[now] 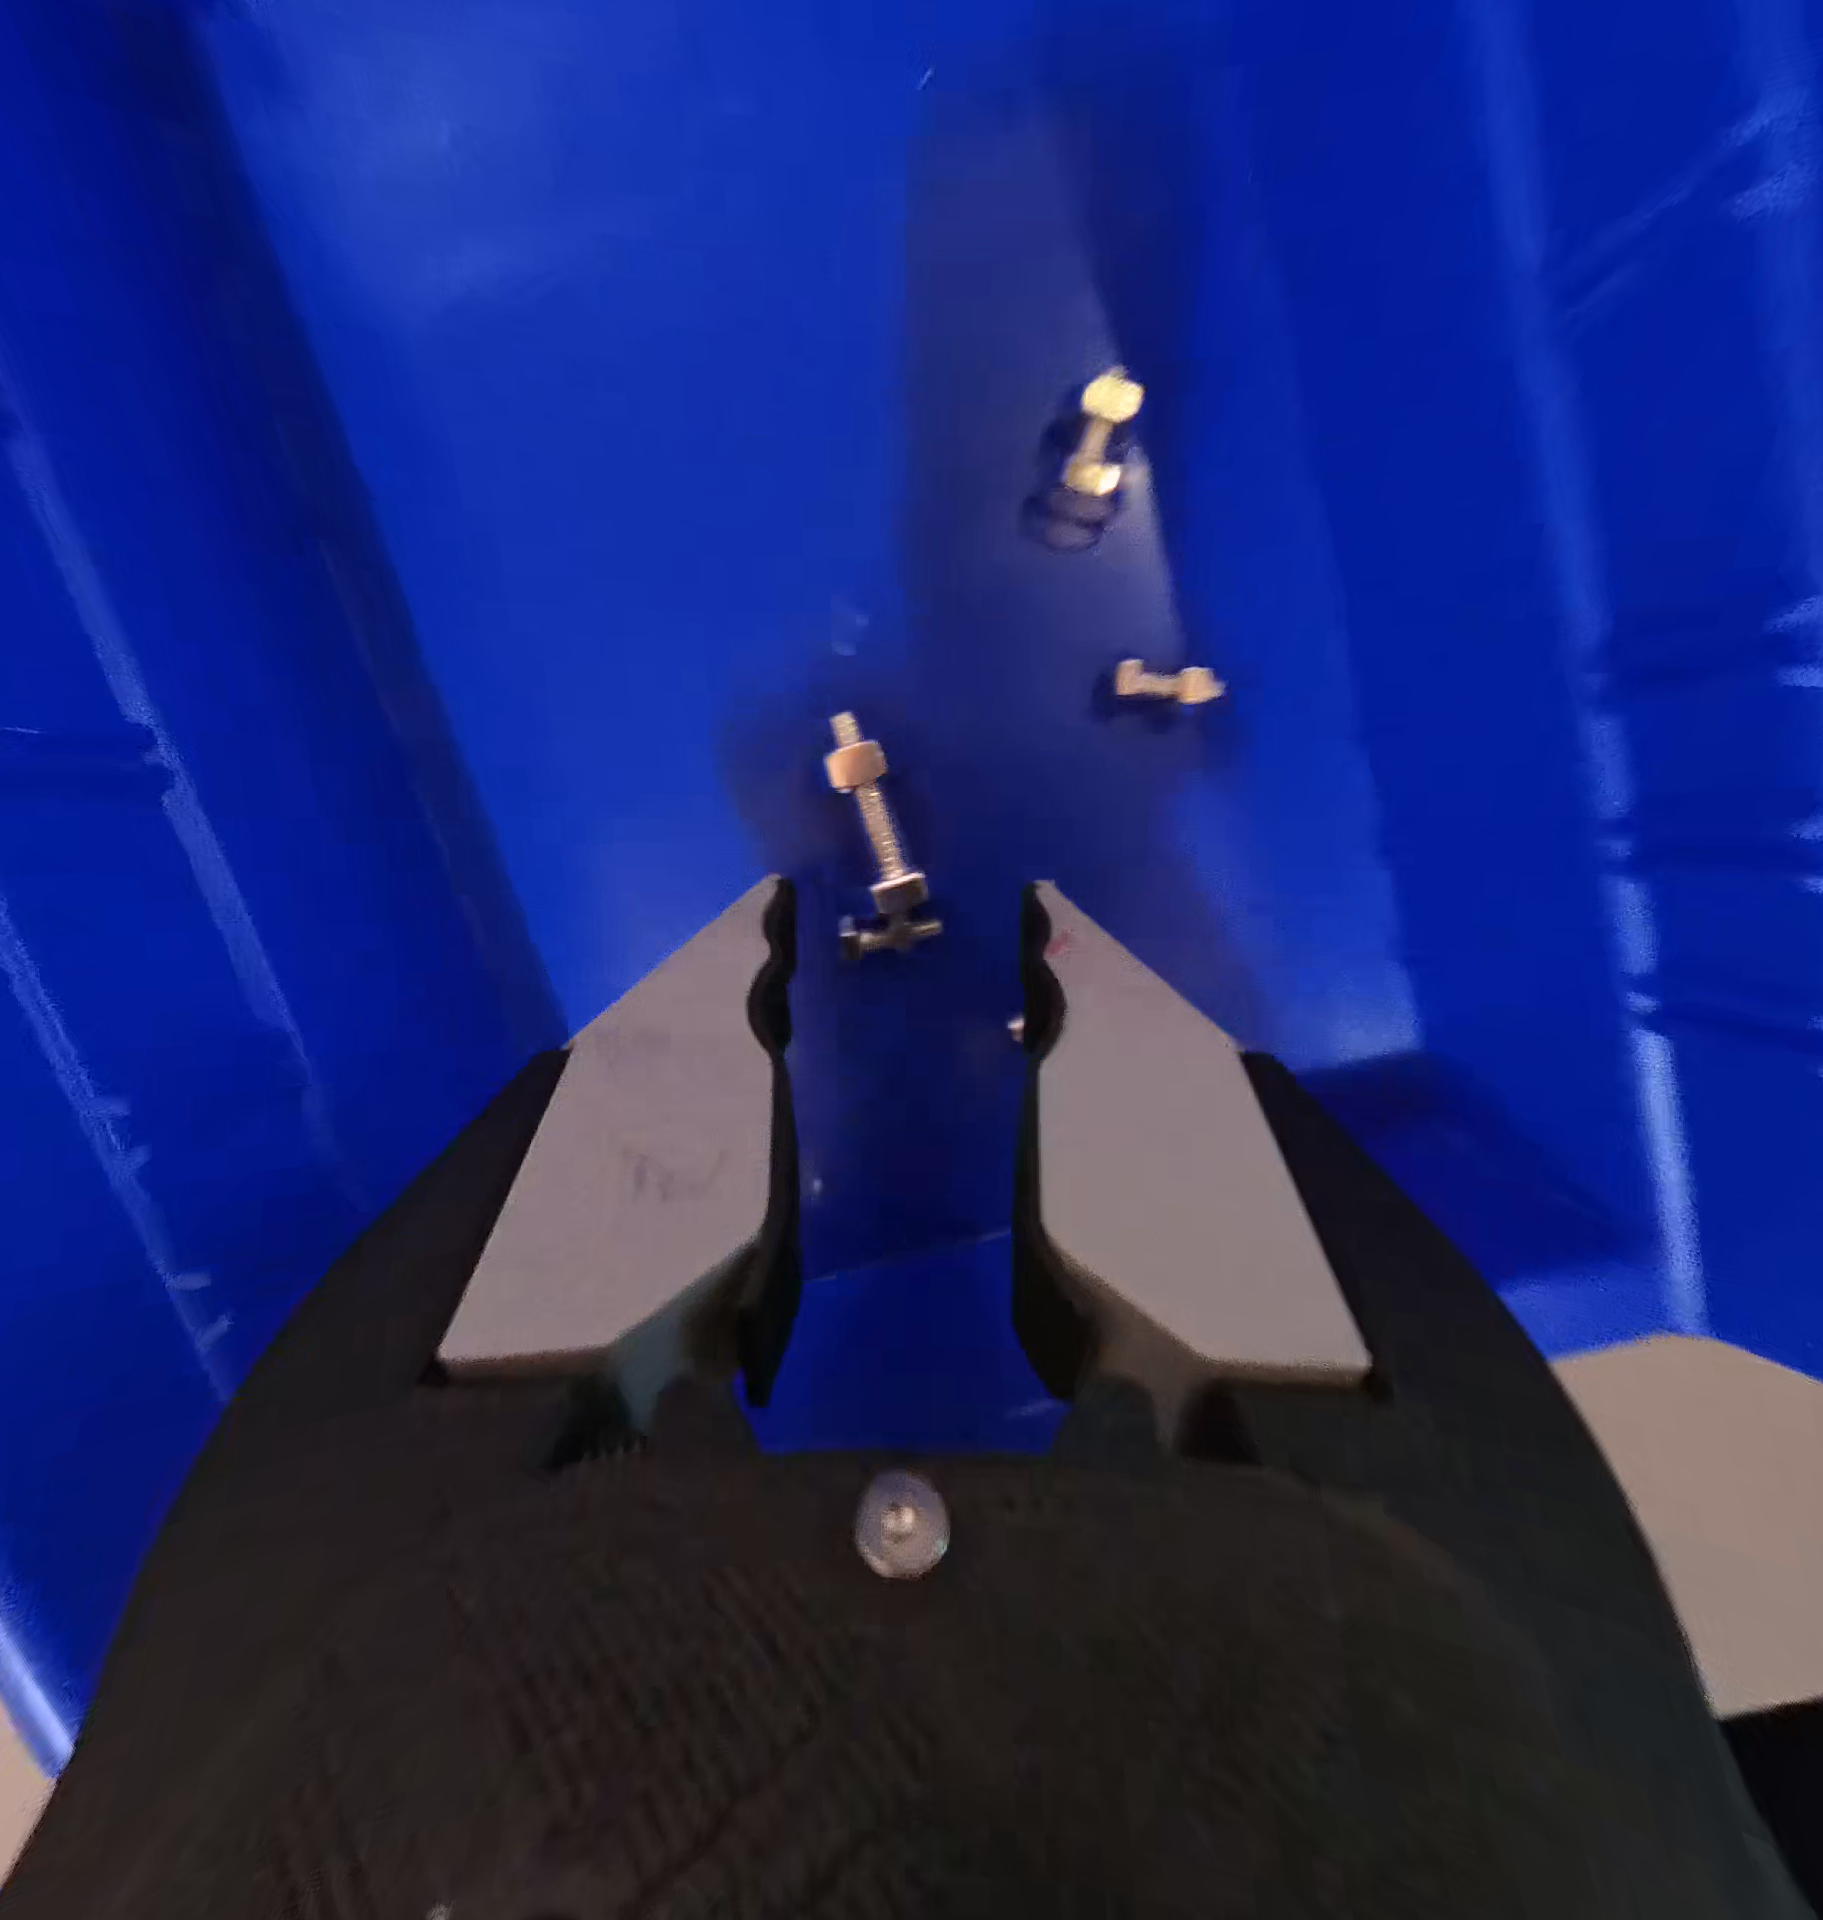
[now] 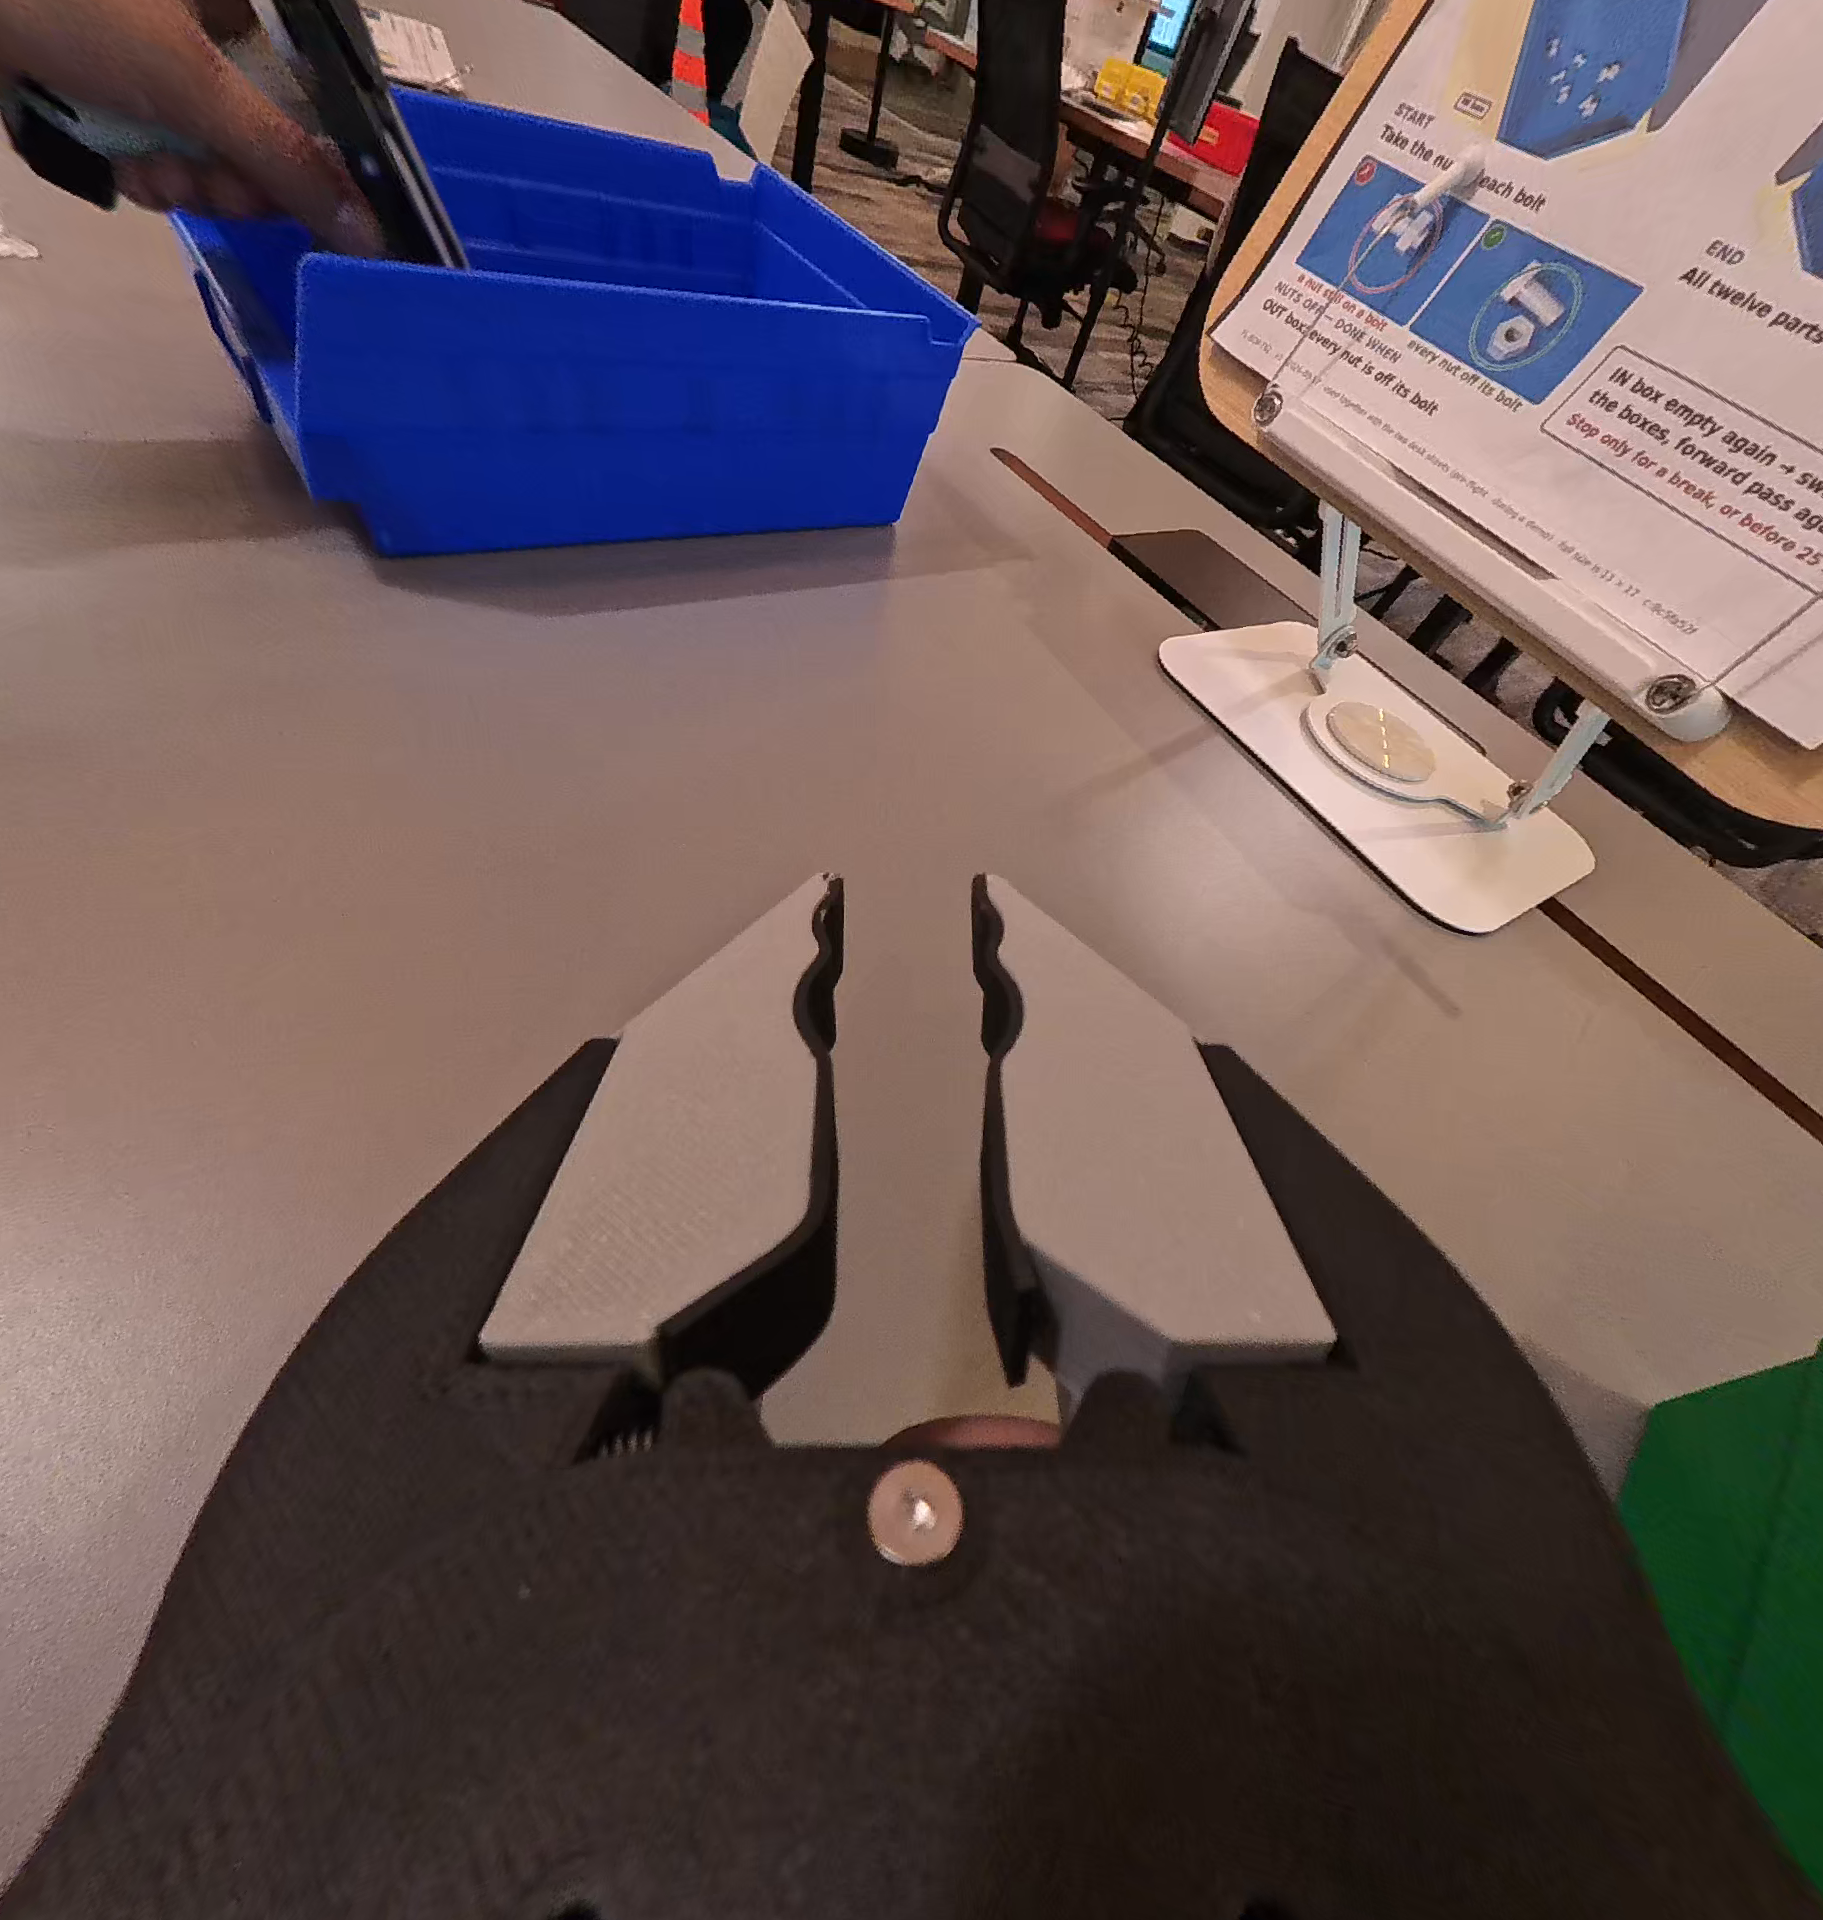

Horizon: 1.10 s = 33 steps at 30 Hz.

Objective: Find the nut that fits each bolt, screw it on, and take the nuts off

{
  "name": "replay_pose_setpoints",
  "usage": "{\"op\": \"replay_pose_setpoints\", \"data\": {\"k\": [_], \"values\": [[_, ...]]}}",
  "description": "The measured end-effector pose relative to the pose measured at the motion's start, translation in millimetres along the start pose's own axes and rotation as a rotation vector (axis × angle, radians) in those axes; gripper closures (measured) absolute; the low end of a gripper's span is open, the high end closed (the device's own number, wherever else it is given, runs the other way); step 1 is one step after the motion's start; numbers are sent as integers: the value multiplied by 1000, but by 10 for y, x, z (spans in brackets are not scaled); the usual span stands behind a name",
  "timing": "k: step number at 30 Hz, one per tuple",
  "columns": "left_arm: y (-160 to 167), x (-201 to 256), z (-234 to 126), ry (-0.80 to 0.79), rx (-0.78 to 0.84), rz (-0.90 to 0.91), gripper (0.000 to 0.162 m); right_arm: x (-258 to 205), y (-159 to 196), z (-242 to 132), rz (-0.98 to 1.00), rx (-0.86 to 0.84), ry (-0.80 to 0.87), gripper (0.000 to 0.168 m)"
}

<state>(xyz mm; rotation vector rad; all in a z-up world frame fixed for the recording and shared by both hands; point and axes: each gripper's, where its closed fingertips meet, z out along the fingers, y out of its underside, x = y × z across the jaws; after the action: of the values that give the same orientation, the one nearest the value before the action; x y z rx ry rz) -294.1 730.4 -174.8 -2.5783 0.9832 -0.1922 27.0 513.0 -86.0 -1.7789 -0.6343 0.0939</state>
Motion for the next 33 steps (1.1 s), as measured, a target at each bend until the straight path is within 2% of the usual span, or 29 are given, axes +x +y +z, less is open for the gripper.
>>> {"op": "replay_pose_setpoints", "data": {"k": [2, 3, 4, 9, 12, 15, 19, 22, 24, 27, 30, 33], "values": [[19, -64, 96, -12, -27, 4, 128, 13, -12, -9, 7, 7, 1, 147], [-31, -51, 103, 18, -1, -11, 141, 17, -22, -15, 9, 11, 1, 147], [-47, -56, 114, 35, 1, -18, 145, 20, -26, -19, 10, 14, 1, 147], [-124, -154, 111, 15, 47, 10, 146, 13, -11, -14, -12, 4, 11, 147], [-283, -163, -46, -35, 176, 42, 146, 2, 8, -2, -26, -7, 13, 147], [-589, 8, -484, -104, 405, 114, 147, -47, -3, 10, 23, 4, -33, 147], [-973, 992, -1251, -34, 756, 331, 147, -132, -74, 4, 137, 51, -137, 146], [-1003, 2044, -1451, 114, 911, 528, 147, -181, -245, -70, 232, 152, -226, 145], [-950, 2688, -1375, 210, 984, 633, 147, -102, -368, -158, 263, 234, -219, 145], [-885, 3350, -1062, 285, 1014, 722, 147, -7, -485, -296, 271, 332, -204, 148], [-917, 3638, -806, 222, 1048, 792, 147, -19, -449, -278, 348, 327, -258, 147], [-896, 3828, -834, 205, 1097, 851, 147, 11, -365, -196, 413, 292, -260, 144]]}}
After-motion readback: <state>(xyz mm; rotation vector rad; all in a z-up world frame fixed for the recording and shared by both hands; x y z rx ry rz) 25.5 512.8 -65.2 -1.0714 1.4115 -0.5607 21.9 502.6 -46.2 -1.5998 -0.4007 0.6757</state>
